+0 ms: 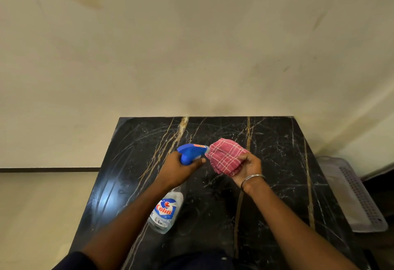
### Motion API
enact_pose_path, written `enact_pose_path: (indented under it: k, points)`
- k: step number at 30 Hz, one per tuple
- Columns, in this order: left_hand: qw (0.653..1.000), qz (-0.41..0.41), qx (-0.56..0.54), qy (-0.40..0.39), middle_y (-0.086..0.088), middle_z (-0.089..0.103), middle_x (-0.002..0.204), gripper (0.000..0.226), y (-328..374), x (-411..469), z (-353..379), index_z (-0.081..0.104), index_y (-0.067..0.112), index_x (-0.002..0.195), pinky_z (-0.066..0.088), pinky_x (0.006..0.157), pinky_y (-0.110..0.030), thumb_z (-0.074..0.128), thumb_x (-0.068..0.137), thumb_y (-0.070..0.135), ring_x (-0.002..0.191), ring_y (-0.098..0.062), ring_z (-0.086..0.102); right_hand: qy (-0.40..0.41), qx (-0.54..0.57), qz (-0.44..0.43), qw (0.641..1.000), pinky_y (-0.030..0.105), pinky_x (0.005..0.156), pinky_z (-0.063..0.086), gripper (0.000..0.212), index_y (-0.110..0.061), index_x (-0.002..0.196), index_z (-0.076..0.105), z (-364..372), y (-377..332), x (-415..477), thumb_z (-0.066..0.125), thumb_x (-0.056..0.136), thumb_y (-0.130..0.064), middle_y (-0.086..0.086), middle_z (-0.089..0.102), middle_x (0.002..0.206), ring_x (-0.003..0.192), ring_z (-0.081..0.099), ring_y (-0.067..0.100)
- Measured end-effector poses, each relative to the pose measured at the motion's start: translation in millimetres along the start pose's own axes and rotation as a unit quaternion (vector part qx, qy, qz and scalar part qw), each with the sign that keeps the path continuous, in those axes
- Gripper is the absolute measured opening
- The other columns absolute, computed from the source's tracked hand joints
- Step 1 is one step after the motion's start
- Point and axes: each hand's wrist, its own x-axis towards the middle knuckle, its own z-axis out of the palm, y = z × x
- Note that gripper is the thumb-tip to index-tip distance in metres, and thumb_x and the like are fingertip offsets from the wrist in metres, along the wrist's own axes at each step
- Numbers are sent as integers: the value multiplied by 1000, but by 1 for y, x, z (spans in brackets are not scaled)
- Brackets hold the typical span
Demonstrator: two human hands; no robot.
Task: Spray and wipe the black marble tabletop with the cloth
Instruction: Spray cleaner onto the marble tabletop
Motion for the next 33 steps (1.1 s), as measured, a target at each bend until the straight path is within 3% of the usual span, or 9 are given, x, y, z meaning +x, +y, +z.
enact_pose_path:
  k: [4,8,13,19,23,26,33]
  points:
    - [1000,-4,23,17,6,62,72,14,11,3,8,58,32,94,49,62,-16,69,86,31,61,-2,58,13,-21,2,1000,61,89,50,67,-6,136,51,-5,-7,0,48,68,-10,25,56,132,120,53,46]
    - [996,-46,37,65,5,62,68,15,9,3,16,61,21,92,46,59,-18,70,86,32,58,-5,59,8,-20,5,1000,60,90,49,59,-4,136,50,-7,-14,0,42,78,-7,26,55,134,122,52,46]
    - [990,-79,79,83,4,61,71,20,6,-1,20,61,17,96,46,60,-20,68,87,33,63,-9,61,-4,-21,12,1000,61,91,48,56,-5,130,55,-11,-23,-2,45,75,-7,25,57,131,119,53,46]
    - [987,-91,106,74,1,63,72,13,17,-14,31,60,20,89,47,59,-19,69,86,28,62,-8,60,-15,-36,17,999,56,86,51,52,-5,132,54,-16,-30,-2,42,82,-8,23,59,128,116,55,43]
    - [988,-76,116,71,4,60,65,13,29,-19,44,64,16,91,45,54,-17,70,83,24,54,-5,56,-25,-55,24,998,58,92,50,49,-5,129,56,-21,-29,-2,43,83,-11,23,62,124,114,57,42]
    - [990,-58,88,93,1,63,68,14,43,-20,53,62,20,90,52,59,-25,70,83,29,59,-10,59,-37,-63,24,997,58,90,50,39,-7,117,62,-26,-26,-3,41,84,-10,21,65,116,108,59,41]
    - [982,-100,85,135,1,62,65,12,46,-16,60,62,19,85,44,52,-17,70,83,28,54,-6,57,-49,-62,42,996,68,99,40,40,-6,117,62,-37,-21,-2,42,83,-12,24,63,120,115,55,46]
